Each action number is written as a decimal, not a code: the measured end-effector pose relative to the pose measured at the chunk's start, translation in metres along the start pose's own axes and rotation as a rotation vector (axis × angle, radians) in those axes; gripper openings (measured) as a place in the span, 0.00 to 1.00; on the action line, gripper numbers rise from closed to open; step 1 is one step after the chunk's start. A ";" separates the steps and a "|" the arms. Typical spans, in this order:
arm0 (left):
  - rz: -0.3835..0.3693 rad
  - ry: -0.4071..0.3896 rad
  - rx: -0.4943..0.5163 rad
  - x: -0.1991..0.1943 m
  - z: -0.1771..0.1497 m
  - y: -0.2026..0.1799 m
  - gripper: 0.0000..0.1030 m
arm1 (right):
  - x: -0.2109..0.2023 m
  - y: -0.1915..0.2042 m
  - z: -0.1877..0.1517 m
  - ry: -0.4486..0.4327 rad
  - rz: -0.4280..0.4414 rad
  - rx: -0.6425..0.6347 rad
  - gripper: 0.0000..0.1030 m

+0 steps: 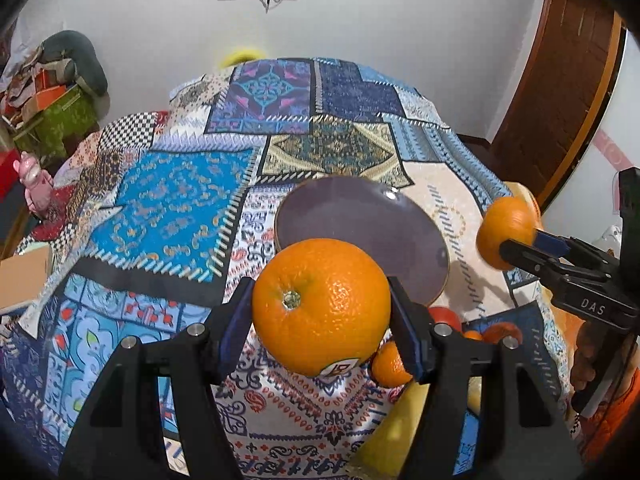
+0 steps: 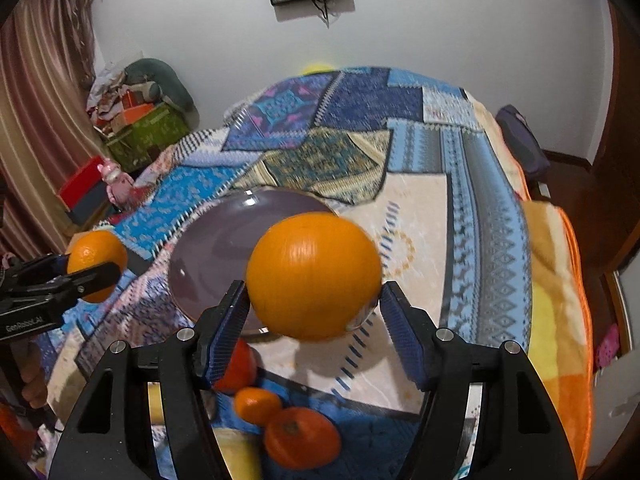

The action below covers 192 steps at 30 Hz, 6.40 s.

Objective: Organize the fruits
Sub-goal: 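Lift the orange in the left tool while the right tool lifts its orange, then lower both oranges onto the purple plate and open both tools, then grasp a red tomato with the left tool while the right tool grasps another tomato, then carry both tomatoes onto the plate beside the oranges and open both tools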

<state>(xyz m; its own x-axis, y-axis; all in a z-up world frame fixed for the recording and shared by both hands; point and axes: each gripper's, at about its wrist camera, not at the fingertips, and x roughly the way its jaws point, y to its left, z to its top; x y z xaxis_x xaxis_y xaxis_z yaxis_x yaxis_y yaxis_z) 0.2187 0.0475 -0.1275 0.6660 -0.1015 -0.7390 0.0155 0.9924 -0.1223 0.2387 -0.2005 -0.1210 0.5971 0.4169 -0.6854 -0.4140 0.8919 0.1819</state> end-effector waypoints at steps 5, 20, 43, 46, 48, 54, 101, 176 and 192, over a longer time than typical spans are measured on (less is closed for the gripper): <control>0.002 -0.039 0.026 -0.009 0.015 -0.005 0.61 | -0.001 0.005 0.022 -0.005 0.073 0.016 0.14; 0.002 0.004 0.018 0.003 0.000 -0.001 0.61 | 0.019 -0.014 -0.029 0.088 -0.114 -0.068 0.68; -0.003 0.024 0.028 0.008 -0.003 -0.012 0.61 | 0.014 -0.091 -0.061 0.151 -0.121 0.146 0.69; -0.009 0.025 0.022 0.009 -0.001 -0.014 0.61 | 0.024 -0.090 -0.061 0.185 -0.096 0.142 0.65; -0.011 0.021 0.026 0.008 -0.001 -0.015 0.61 | 0.028 -0.086 -0.061 0.185 -0.107 0.118 0.65; -0.009 0.010 0.040 0.007 0.005 -0.018 0.62 | 0.023 -0.082 -0.056 0.179 -0.120 0.104 0.64; -0.040 0.184 0.026 0.132 0.055 -0.004 0.61 | 0.135 0.042 0.032 0.233 0.024 -0.212 0.64; -0.109 0.269 0.135 0.075 -0.025 -0.097 0.54 | 0.022 -0.040 -0.066 0.178 0.039 0.042 0.62; -0.135 0.281 0.117 0.081 -0.028 -0.098 0.47 | 0.032 -0.038 -0.067 0.196 0.062 0.068 0.45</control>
<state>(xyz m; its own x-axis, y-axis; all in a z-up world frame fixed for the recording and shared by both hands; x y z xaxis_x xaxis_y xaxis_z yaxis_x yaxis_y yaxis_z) 0.2502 -0.0600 -0.1942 0.4202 -0.2321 -0.8772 0.1863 0.9682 -0.1669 0.2277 -0.2332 -0.1971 0.4237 0.4355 -0.7942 -0.3950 0.8779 0.2707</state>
